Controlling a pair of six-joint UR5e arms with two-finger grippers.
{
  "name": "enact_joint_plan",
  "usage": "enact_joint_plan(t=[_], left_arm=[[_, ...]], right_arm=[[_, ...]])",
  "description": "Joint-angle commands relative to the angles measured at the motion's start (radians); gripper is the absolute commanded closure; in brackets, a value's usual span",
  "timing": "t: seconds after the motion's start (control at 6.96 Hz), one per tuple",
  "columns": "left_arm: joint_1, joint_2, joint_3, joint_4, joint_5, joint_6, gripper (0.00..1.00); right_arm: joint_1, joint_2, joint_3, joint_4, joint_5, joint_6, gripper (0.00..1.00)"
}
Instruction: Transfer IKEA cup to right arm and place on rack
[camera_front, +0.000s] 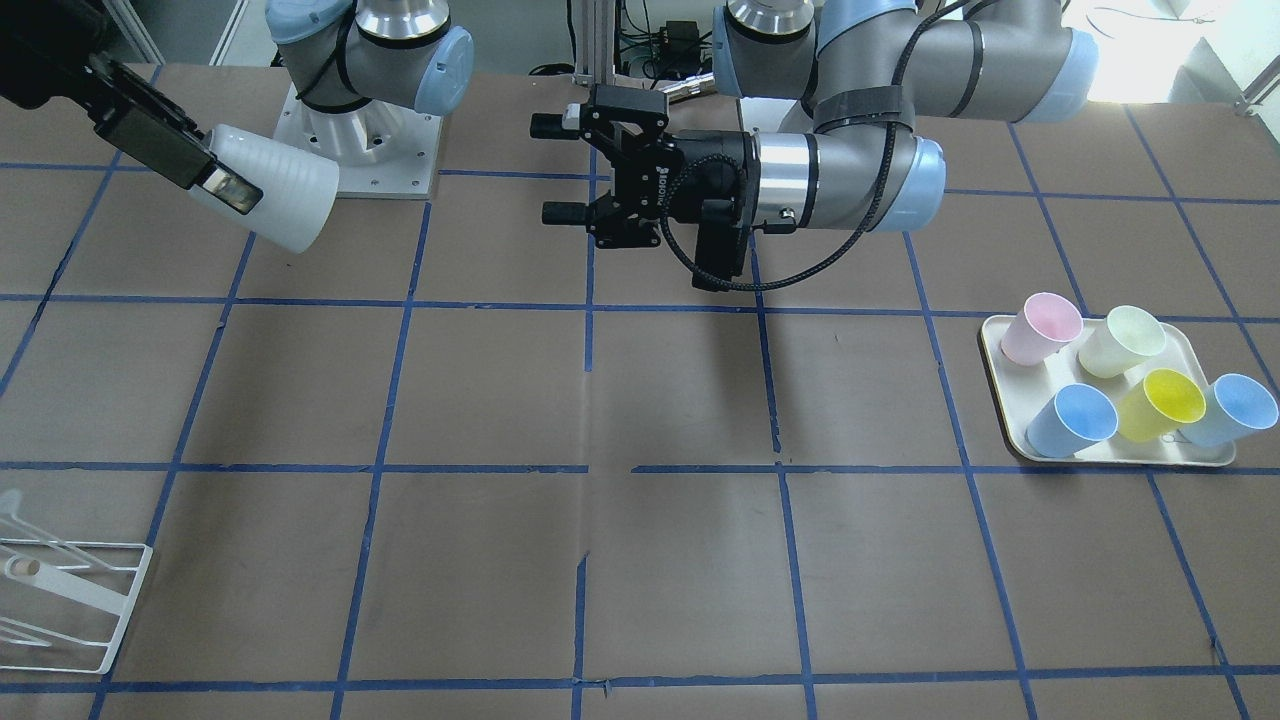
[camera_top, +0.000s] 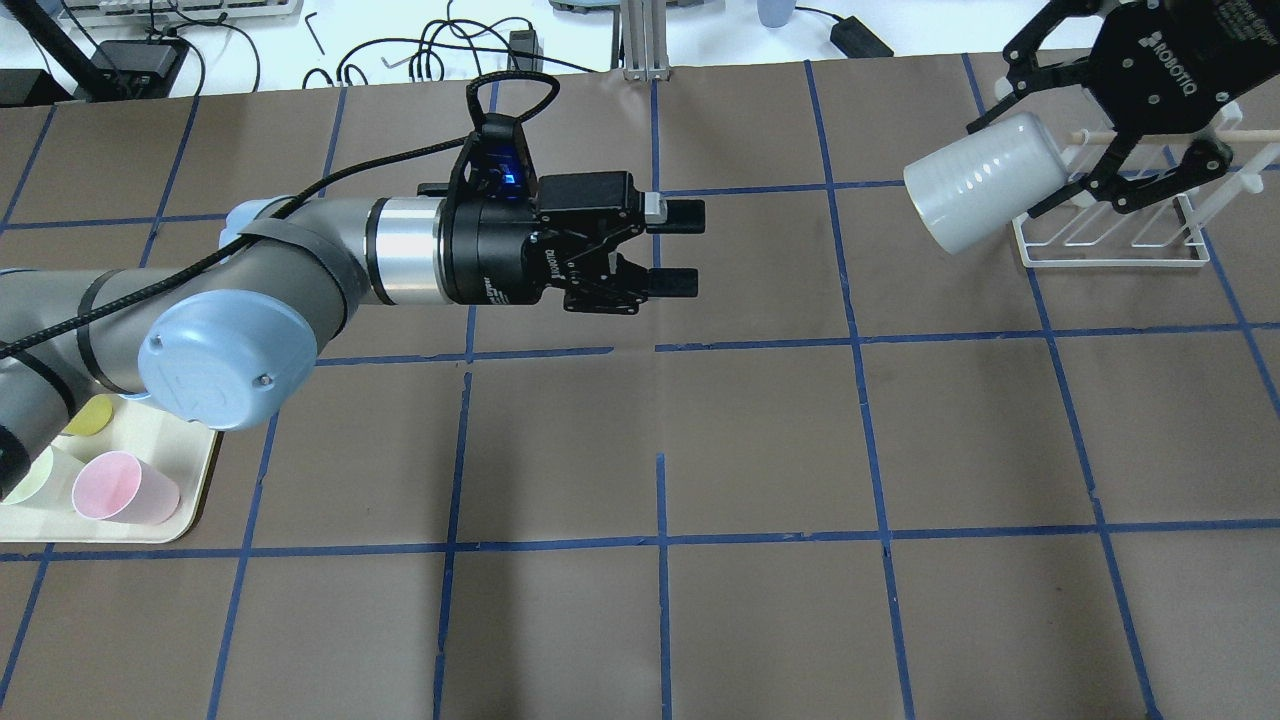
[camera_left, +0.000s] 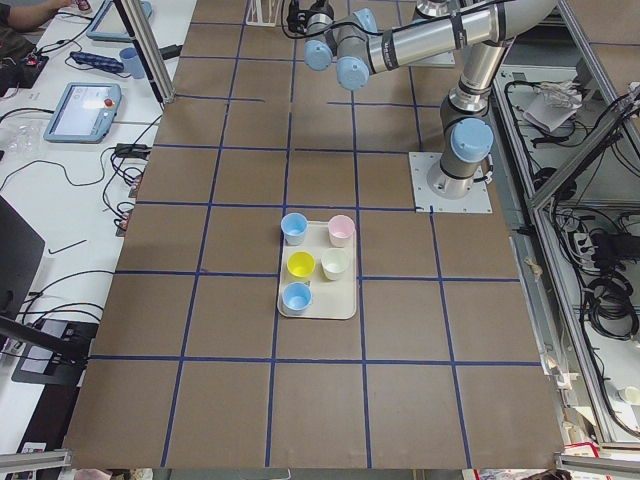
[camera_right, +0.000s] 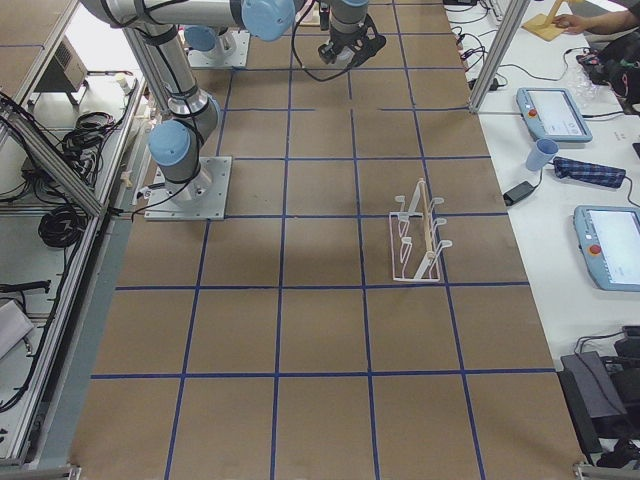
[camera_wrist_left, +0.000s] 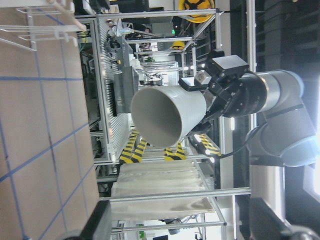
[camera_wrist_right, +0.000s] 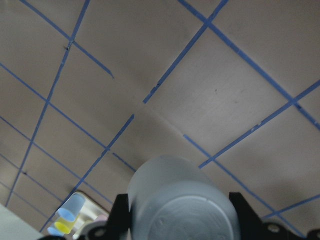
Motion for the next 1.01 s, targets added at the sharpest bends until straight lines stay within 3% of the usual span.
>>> enact_joint_plan(t=[0.0, 0.29, 0.57, 0.86], left_arm=[[0.086, 0.008, 0.001, 0.097, 0.252, -0.065, 0.0], [0.119, -0.001, 0.002, 0.295, 0.59, -0.196, 0.0], [0.163, 0.019, 0.077, 0.309, 0.942, -0.235, 0.0], [0.15, -0.012, 0.23, 0.266, 1.172, -0.252, 0.0]], right_arm=[[0.005, 0.005, 0.007, -0.068, -0.163, -0.171, 0.63], [0.006, 0.008, 0.068, -0.176, -0.318, -0.352, 0.68], [0.002, 0.011, 0.13, -0.374, -0.378, -0.521, 0.68], [-0.006, 0.097, 0.121, -0.514, -0.387, -0.675, 0.68]])
